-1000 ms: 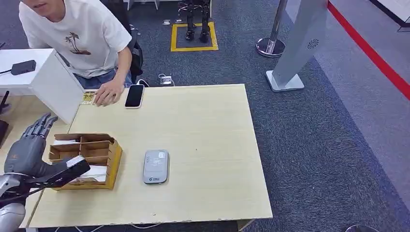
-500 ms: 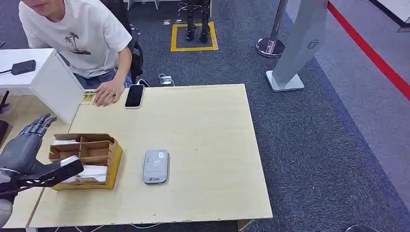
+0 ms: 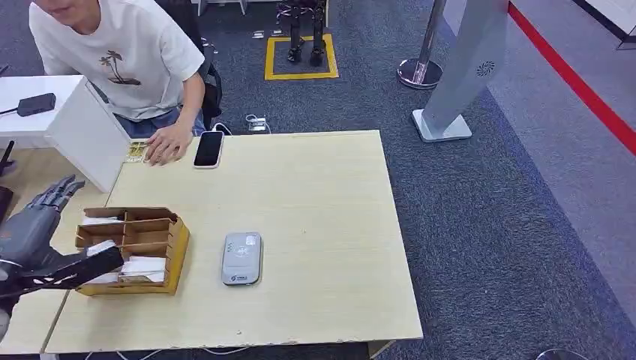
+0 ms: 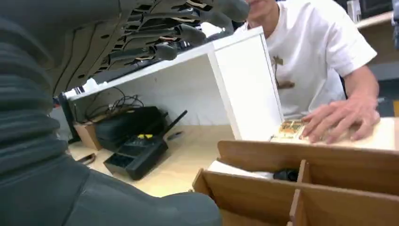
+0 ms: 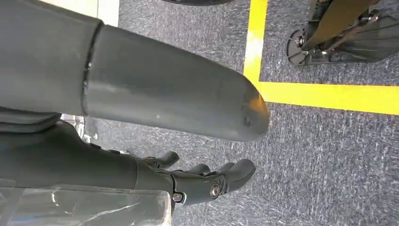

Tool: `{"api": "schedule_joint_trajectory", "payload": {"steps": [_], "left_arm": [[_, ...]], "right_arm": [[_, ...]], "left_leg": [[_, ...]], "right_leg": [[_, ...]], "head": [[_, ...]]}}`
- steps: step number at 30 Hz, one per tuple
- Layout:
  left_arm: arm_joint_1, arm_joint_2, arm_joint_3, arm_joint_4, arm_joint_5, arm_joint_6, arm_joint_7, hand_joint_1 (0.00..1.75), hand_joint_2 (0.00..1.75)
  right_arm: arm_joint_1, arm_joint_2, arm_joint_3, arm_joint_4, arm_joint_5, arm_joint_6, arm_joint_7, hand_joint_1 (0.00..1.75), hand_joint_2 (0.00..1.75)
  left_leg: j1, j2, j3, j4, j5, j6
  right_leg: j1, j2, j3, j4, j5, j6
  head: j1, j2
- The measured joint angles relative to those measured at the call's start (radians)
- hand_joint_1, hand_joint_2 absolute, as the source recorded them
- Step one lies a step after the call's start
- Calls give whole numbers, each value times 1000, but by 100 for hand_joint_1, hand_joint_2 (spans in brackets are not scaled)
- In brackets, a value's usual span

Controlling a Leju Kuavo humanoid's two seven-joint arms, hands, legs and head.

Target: Pass the card to the sensor for recognition and then transmit it.

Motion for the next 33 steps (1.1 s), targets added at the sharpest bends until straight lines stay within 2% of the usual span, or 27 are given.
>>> {"api": "schedule_joint_trajectory", "payload": {"steps": [4,9,16,20,25,33], "left_arm": [[0,65,0,-15,98,-65,24,0,175],[3,236,28,-69,307,-179,81,0,175],[1,441,88,-137,475,-275,145,0,175],[-5,516,105,-157,545,-312,174,0,175],[-5,571,109,-167,567,-319,184,0,175],[18,565,98,-166,557,-277,176,0,175]], "right_arm": [[0,0,0,0,0,0,2,0,0],[0,-4,0,0,5,-2,3,0,0],[0,-7,0,0,23,0,7,0,0],[-1,-8,0,0,40,2,7,0,0],[-3,-8,0,0,55,5,7,0,0],[-6,-8,0,-6,80,13,19,0,0]], "left_leg": [[0,0,0,0,0,0],[2,0,-1,0,0,0],[2,0,-1,0,0,0],[2,0,-1,0,0,0],[2,0,-1,0,0,0],[2,0,-1,0,0,0]], "right_leg": [[0,0,0,0,0,0],[2,0,0,0,0,0],[2,0,-1,0,0,0],[2,0,-1,0,0,0],[2,0,0,0,0,0],[2,0,0,0,0,0]], "head": [[0,0],[0,0],[0,0],[0,0],[1,0],[0,0]]}}
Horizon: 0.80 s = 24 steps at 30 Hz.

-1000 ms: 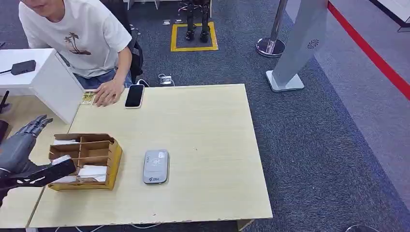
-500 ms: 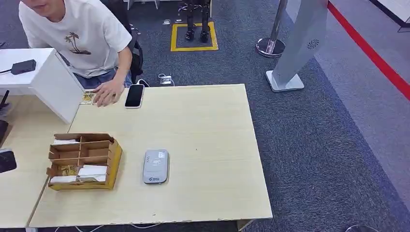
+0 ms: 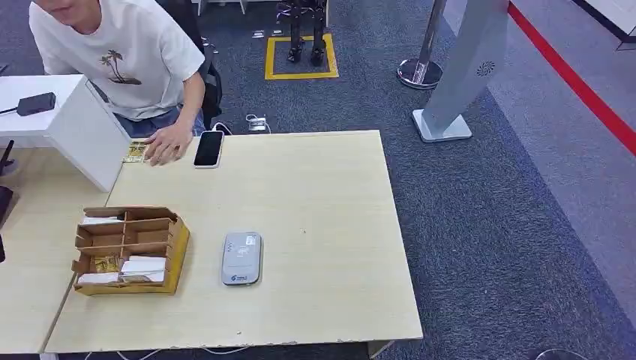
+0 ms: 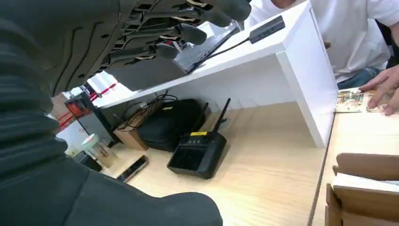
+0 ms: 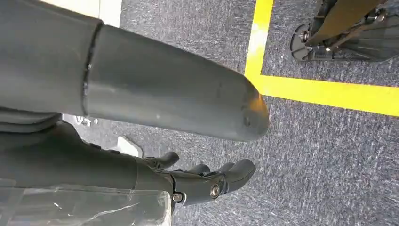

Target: Pass the card to the sensor for recognition and then transmit it.

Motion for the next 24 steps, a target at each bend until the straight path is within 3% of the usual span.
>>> {"api": "schedule_joint_trajectory", "payload": {"steps": [8,16,24], "left_arm": [[7,-68,-36,27,-90,27,-48,0,175],[-55,-165,-132,85,-167,36,-71,0,175],[-125,-222,-205,128,-187,33,-77,0,175]], "right_arm": [[-6,0,0,-2,25,1,9,0,0],[-15,0,0,-4,48,3,17,0,0],[-24,0,0,-5,66,2,24,0,0]], "left_leg": [[0,0,0,0,0,0],[0,0,0,0,0,0],[0,0,0,0,0,0]], "right_leg": [[0,0,0,0,0,0],[0,0,0,0,0,0],[0,0,0,0,0,0]], "head": [[0,0],[0,0],[0,0]]}}
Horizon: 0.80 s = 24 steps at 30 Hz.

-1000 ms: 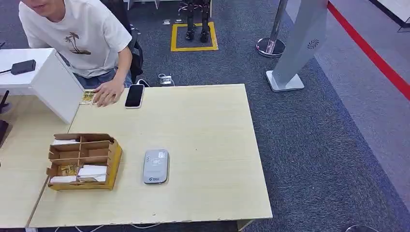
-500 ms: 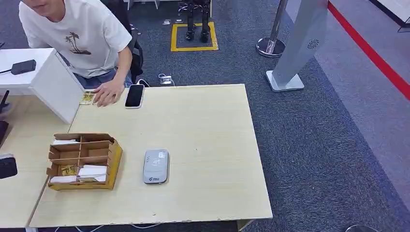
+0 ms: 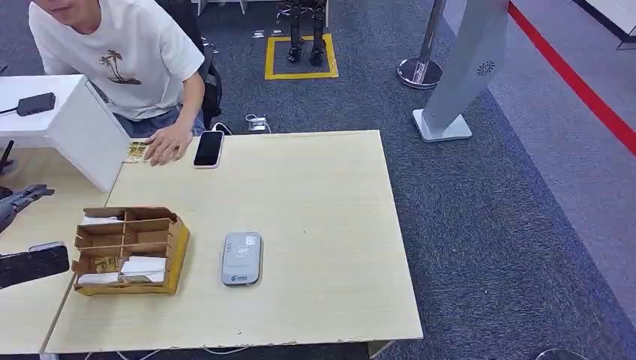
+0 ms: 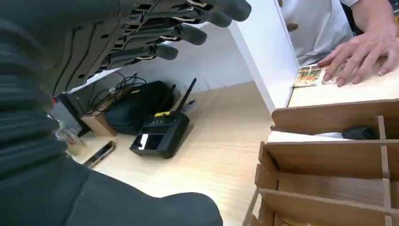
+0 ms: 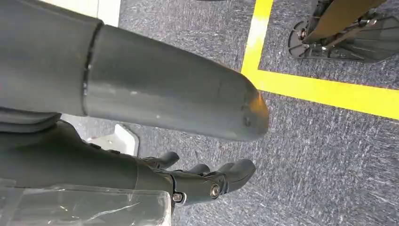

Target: Pass the card to the sensor for recognition and then transmit it.

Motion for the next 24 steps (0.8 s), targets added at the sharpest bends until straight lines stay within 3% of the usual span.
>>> {"api": "schedule_joint_trajectory", "payload": {"steps": [6,13,14,15,18,24], "left_arm": [[-70,-19,-41,25,22,-40,0,0,175],[-88,-21,-52,31,52,-60,2,0,175],[-120,3,-74,31,177,-92,34,0,175],[-133,20,-83,29,229,-95,50,0,175],[-149,54,-100,20,298,-102,63,0,175],[-163,79,-130,7,358,-104,73,0,175]], "right_arm": [[-5,0,0,0,9,0,3,0,0],[-6,0,0,0,12,0,3,0,0],[-9,0,0,0,19,0,4,0,0],[-10,0,0,0,21,0,6,0,0],[-12,-1,0,0,26,2,8,0,0],[-17,-1,0,0,37,4,13,0,0]], "left_leg": [[0,0,0,0,0,0],[0,0,0,0,0,0],[0,1,0,0,0,0],[0,1,0,0,0,0],[0,0,0,0,0,0],[0,0,0,0,0,0]], "right_leg": [[0,0,0,0,0,0],[0,0,0,0,0,0],[0,1,0,0,0,0],[0,1,0,0,0,0],[0,1,-1,0,0,0],[0,0,0,0,0,0]], "head": [[0,0],[0,0],[0,0],[0,0],[0,0],[0,0]]}}
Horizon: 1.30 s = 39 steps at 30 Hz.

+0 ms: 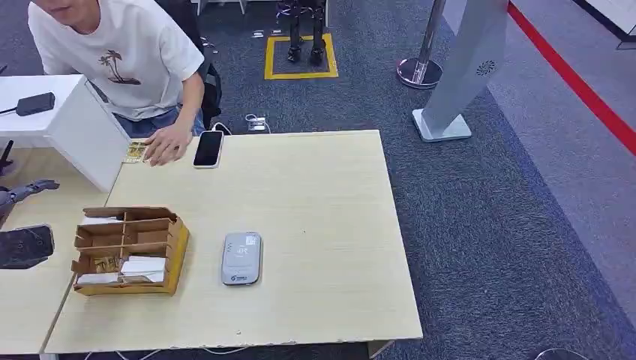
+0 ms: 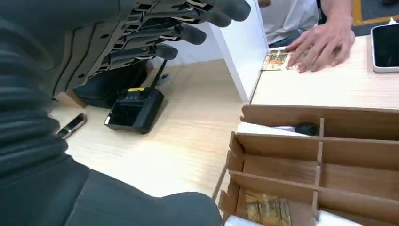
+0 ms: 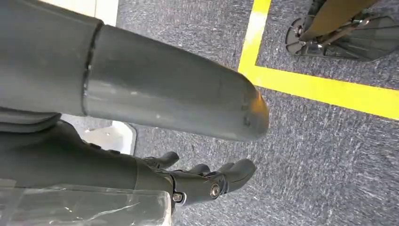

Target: Pass the card to the sensor for recognition and then transmit it.

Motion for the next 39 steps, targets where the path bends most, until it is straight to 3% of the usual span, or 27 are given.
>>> {"api": "schedule_joint_trajectory", "payload": {"steps": [8,11,14,22,27,32,39], "left_arm": [[-10,14,-42,-17,31,8,0,0,175],[-4,21,-52,-27,27,37,-7,0,175],[29,23,-64,-34,-44,111,-37,0,175],[220,-38,-53,-45,-289,264,-93,0,175],[402,-81,8,-80,-383,340,-99,0,175],[569,-135,84,-118,-433,382,-104,0,175],[671,-179,156,-142,-445,392,-104,0,175]], "right_arm": [[-6,0,0,-1,1,1,0,0,0],[-6,0,0,-1,-2,1,1,0,0],[-6,0,0,-1,-9,0,1,0,0],[-2,0,0,-1,-47,-3,-18,0,0],[9,0,0,-1,-58,-3,-14,0,0],[21,0,0,-1,-60,-5,-10,0,0],[21,0,0,-1,-61,-5,-15,0,0]], "left_leg": [[0,0,0,0,0,0],[0,0,0,0,0,0],[0,0,0,0,0,0],[-1,1,0,0,0,0],[-1,2,0,0,-1,0],[-1,2,-1,0,-1,0],[-1,1,-1,0,-1,0]], "right_leg": [[0,0,0,0,0,0],[0,0,0,0,0,0],[0,0,0,0,0,0],[-1,0,0,0,0,0],[-1,2,-1,0,0,0],[-1,2,-1,0,0,0],[-1,0,0,0,0,0]], "head": [[0,0],[0,0],[-1,0],[0,0],[1,0],[1,0],[1,0]]}}
